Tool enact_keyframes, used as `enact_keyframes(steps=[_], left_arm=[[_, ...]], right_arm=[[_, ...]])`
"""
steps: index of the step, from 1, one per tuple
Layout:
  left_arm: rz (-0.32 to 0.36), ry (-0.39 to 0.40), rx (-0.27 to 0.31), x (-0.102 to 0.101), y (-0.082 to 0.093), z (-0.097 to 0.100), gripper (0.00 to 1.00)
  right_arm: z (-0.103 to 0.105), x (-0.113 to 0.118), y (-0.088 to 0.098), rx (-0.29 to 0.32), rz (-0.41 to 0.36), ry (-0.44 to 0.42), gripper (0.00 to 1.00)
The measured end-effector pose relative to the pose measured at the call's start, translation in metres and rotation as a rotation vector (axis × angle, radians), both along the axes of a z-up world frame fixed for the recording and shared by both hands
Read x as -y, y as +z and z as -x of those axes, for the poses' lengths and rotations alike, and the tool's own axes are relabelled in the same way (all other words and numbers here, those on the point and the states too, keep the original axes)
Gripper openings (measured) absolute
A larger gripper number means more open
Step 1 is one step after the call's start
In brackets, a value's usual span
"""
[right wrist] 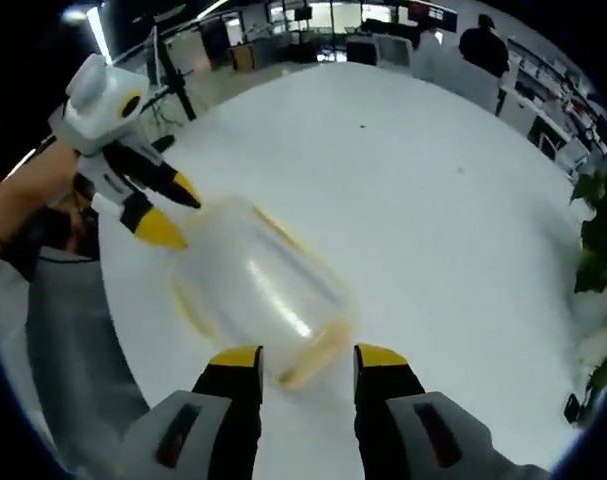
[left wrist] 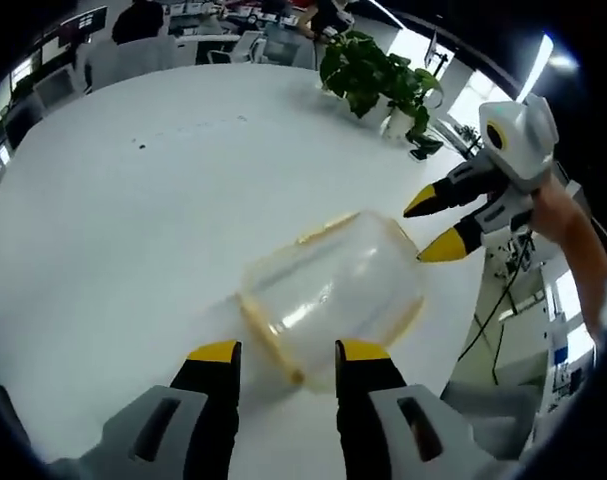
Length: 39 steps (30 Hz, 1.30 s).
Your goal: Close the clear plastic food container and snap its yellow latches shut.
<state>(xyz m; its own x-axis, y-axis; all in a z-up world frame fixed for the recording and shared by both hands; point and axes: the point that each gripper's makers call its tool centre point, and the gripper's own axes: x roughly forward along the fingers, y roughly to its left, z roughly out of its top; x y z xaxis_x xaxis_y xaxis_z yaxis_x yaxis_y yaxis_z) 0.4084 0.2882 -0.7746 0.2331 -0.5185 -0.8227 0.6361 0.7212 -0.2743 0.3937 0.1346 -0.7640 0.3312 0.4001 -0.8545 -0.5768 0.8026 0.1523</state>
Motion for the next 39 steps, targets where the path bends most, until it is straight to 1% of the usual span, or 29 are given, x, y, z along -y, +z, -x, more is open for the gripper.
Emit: enact_keyframes(steps=[2,4,5,7,13,23,24,35,37,39], left_arm=[[0.017,0.021,-0.008,0.003,-0.001,-0.002,0.36],[0.035,0.037,-0.033,0.006,-0.001,-0.001,0.34],[0.035,0.054,-0.030,0.006,-0.001,-0.003,0.34],[0.046,0.065,-0.031,0.007,-0.001,-0.006,0.33],[0.053,0.078,-0.049,0.007,-0.002,-0.005,0.33],[0.047,0.078,-0.048,0.004,-0.002,-0.004,0.34],[0.058,0.085,-0.063,0.005,-0.002,-0.004,0.33],[0.088,0.101,-0.102,0.011,-0.005,-0.003,0.36],[0.102,0.116,-0.119,0.010,-0.006,-0.003,0.36],[0.105,0.112,-0.115,0.011,-0.007,-0.003,0.36]], right_arm=[[-0.002,0.001,-0.001,-0.009,-0.011,-0.030,0.34],[-0.003,0.002,-0.003,-0.029,-0.028,-0.071,0.34],[-0.003,0.001,-0.003,-0.039,-0.039,-0.087,0.34],[-0.003,-0.001,-0.005,-0.058,-0.067,-0.097,0.35],[-0.003,0.000,-0.009,-0.092,-0.080,-0.151,0.35],[-0.001,-0.003,-0.012,-0.104,-0.089,-0.149,0.34],[-0.001,-0.003,-0.013,-0.106,-0.091,-0.152,0.34],[-0.002,-0.003,-0.014,-0.130,-0.117,-0.174,0.35],[-0.002,-0.003,-0.015,-0.139,-0.119,-0.182,0.35],[-0.002,-0.004,-0.015,-0.146,-0.125,-0.192,0.34]])
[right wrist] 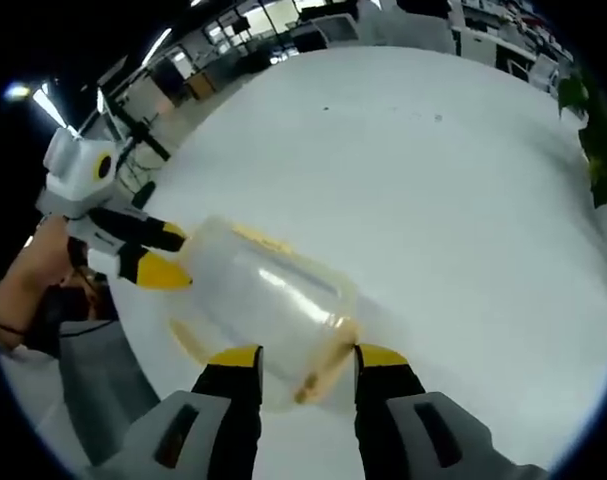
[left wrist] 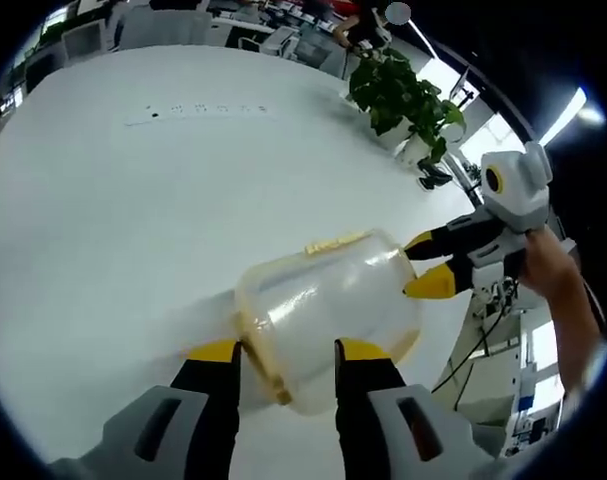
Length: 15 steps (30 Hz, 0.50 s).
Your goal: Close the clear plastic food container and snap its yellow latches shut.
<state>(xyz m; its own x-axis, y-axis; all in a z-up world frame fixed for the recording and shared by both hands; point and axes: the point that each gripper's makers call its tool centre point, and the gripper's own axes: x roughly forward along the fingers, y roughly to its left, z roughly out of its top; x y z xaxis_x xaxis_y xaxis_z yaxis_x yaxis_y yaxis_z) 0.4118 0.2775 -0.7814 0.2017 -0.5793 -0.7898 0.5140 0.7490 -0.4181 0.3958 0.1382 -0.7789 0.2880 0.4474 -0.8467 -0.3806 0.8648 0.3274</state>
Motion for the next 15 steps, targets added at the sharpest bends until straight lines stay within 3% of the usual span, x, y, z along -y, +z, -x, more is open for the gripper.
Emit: enact_keyframes(steps=[6,8,9,12,15], left_arm=[[0.004,0.005,0.010,0.0025,0.0002,0.0011,0.33],[0.044,0.068,0.018,0.0062,0.0016,-0.0021,0.31],[0.016,0.035,0.017,0.0024,0.0031,0.0005,0.31],[0.010,0.033,0.021,0.0042,0.0028,0.0007,0.30],[0.011,0.026,0.023,0.0053,0.0032,0.0010,0.31]], right_arm=[[0.0011,-0.0026,-0.0009,-0.013,-0.002,-0.006,0.31],[0.0001,-0.0035,-0.0015,0.002,-0.027,-0.021,0.30],[0.0066,-0.0042,-0.0030,-0.036,-0.034,-0.030,0.29],[0.0049,-0.0065,-0.0033,-0.014,0.008,-0.021,0.30],[0.0013,-0.0028,-0.0042,-0.021,-0.013,-0.028,0.30]])
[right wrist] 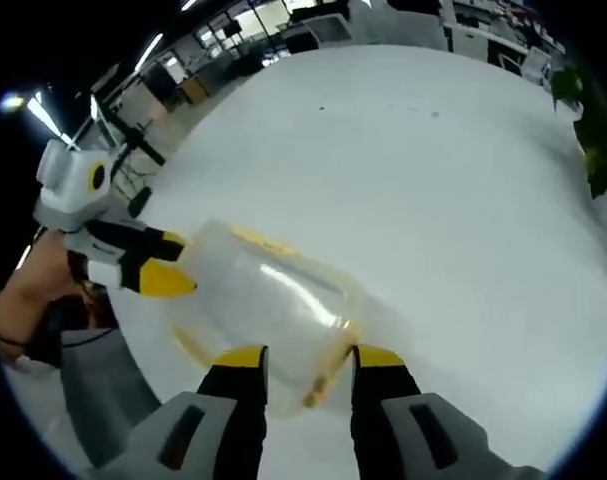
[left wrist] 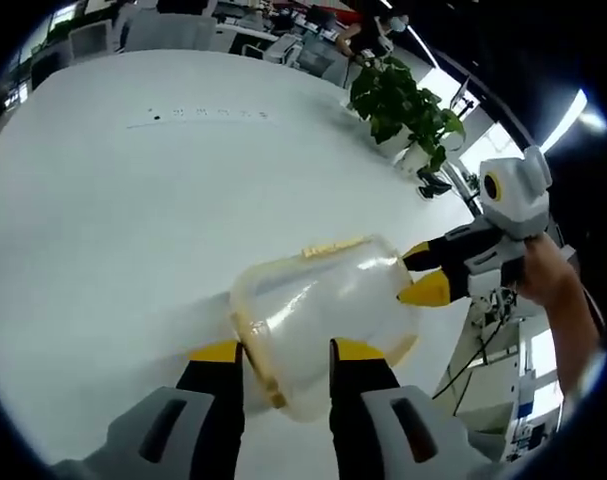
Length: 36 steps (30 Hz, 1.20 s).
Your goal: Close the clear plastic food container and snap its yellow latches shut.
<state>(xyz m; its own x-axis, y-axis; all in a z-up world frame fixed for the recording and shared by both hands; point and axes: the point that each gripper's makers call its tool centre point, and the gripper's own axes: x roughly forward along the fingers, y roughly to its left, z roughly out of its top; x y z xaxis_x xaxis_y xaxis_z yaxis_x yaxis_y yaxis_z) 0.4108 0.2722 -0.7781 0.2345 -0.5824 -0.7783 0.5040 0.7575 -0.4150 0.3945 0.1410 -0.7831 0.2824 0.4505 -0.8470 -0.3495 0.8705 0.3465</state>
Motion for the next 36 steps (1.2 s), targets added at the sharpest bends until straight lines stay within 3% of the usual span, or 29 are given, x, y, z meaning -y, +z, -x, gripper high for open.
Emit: enact_keyframes(steps=[18,27,32,36], left_arm=[[0.017,0.000,-0.009,0.000,-0.003,-0.001,0.34],[0.032,-0.030,-0.012,-0.001,-0.003,0.002,0.35],[0.009,-0.114,0.060,-0.002,-0.001,0.001,0.38],[0.017,-0.139,0.080,-0.003,0.003,0.000,0.43]], right_arm=[[-0.004,-0.002,0.004,0.003,0.023,0.009,0.32],[-0.005,-0.002,0.007,0.048,0.074,0.085,0.33],[-0.006,-0.002,0.009,0.066,0.112,0.150,0.34],[-0.005,0.000,0.013,0.085,0.139,0.191,0.36]])
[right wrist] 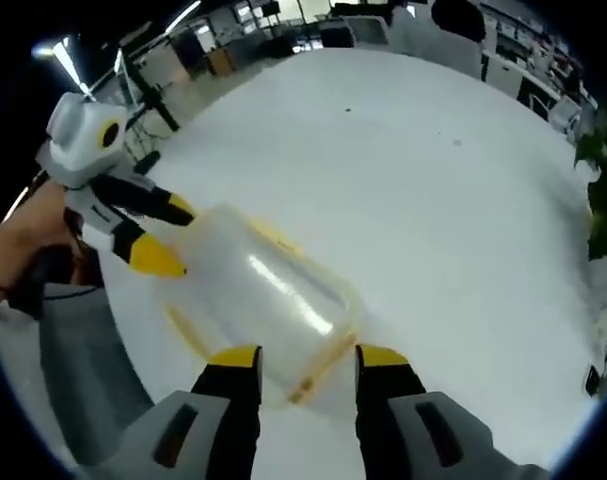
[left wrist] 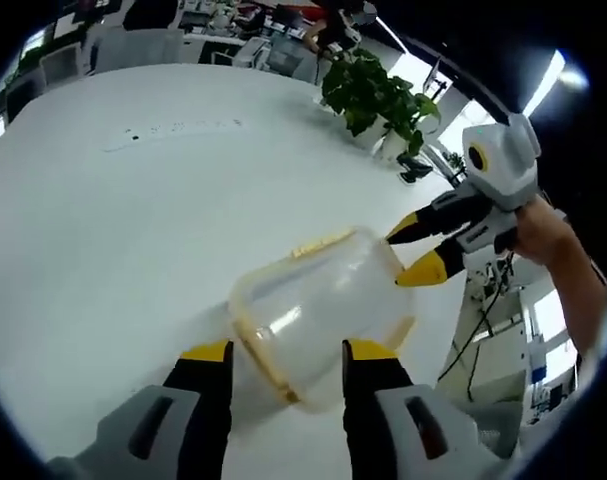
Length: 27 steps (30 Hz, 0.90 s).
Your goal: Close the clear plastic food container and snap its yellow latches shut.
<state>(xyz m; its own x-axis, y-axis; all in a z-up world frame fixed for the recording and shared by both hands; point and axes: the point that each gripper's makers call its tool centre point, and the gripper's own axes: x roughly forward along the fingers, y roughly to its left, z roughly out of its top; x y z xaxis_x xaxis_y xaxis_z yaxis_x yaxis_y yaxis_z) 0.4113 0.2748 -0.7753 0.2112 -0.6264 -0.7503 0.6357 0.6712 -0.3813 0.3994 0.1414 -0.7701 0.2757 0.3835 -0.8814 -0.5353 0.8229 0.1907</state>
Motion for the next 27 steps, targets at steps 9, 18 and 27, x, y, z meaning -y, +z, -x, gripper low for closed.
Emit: enact_keyframes(steps=[9,18,27], left_arm=[[-0.065,-0.170,0.134,-0.002,0.003,0.001,0.45],[-0.073,-0.286,0.201,0.001,0.012,0.000,0.44],[-0.100,-0.461,0.281,0.008,0.017,0.003,0.43]], right_arm=[[0.000,-0.003,0.005,0.037,0.037,0.104,0.39],[0.003,-0.008,0.007,0.069,0.081,0.236,0.37],[0.007,-0.013,0.008,0.094,0.116,0.377,0.35]])
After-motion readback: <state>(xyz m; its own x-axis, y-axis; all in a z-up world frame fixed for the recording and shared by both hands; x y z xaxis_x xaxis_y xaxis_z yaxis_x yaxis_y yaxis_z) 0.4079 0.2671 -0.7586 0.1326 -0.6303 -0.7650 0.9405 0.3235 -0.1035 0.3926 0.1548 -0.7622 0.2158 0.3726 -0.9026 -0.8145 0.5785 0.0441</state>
